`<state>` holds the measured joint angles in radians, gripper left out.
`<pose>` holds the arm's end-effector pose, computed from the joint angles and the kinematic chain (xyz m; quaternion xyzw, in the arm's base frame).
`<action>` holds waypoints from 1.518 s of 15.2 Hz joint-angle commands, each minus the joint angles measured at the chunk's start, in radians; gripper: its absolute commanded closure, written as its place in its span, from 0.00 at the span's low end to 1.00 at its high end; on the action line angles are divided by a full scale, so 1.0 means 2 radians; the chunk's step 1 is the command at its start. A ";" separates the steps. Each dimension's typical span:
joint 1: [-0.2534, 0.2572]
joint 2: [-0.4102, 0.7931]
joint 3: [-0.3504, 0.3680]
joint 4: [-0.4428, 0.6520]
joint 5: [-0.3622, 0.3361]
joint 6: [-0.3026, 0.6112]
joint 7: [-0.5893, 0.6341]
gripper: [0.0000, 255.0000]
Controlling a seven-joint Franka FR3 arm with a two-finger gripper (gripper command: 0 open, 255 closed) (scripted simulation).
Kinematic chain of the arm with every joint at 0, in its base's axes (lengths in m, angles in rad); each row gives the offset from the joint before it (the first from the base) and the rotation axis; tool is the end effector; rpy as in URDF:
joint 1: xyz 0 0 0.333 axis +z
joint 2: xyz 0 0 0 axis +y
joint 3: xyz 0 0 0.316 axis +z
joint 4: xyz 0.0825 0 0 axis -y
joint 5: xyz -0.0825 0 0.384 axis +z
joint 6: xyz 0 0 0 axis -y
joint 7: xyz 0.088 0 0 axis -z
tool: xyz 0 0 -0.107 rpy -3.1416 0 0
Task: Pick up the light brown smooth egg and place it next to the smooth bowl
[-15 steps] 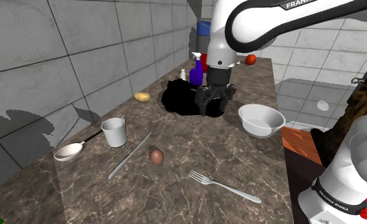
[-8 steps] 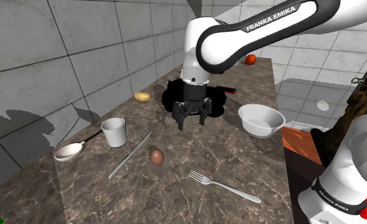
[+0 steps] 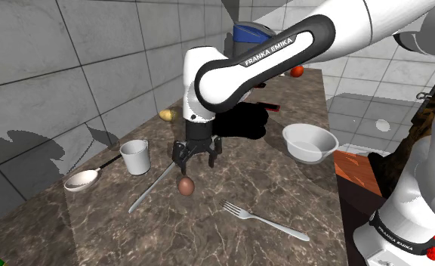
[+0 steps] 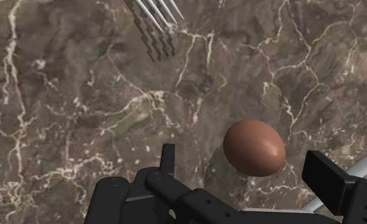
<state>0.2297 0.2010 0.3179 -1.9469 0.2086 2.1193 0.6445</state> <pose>0.5072 0.3125 0.3835 -0.9872 0.1057 0.0759 0.0928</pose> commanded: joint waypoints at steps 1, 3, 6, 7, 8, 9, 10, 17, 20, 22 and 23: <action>0.009 0.039 0.003 0.034 -0.008 0.004 0.013 0.00; 0.015 0.058 0.003 0.046 -0.011 0.011 0.019 0.00; 0.019 0.067 0.004 0.038 -0.013 0.028 0.020 0.00; 0.020 0.070 0.004 0.036 -0.013 0.034 0.020 0.00; 0.021 0.074 0.004 0.033 -0.014 0.040 0.020 0.00; 0.022 0.077 0.004 0.031 -0.014 0.046 0.021 0.00; 0.023 0.079 0.004 0.030 -0.014 0.049 0.021 0.00; 0.023 0.079 0.004 0.030 -0.014 0.049 0.021 0.00; 0.023 0.079 0.004 0.030 -0.014 0.049 0.021 1.00; 0.023 0.079 0.004 0.030 -0.014 0.049 0.021 1.00; 0.023 0.079 0.004 0.030 -0.014 0.049 0.021 1.00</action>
<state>0.2758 0.3595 0.3258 -1.8871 0.1798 2.2174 0.6861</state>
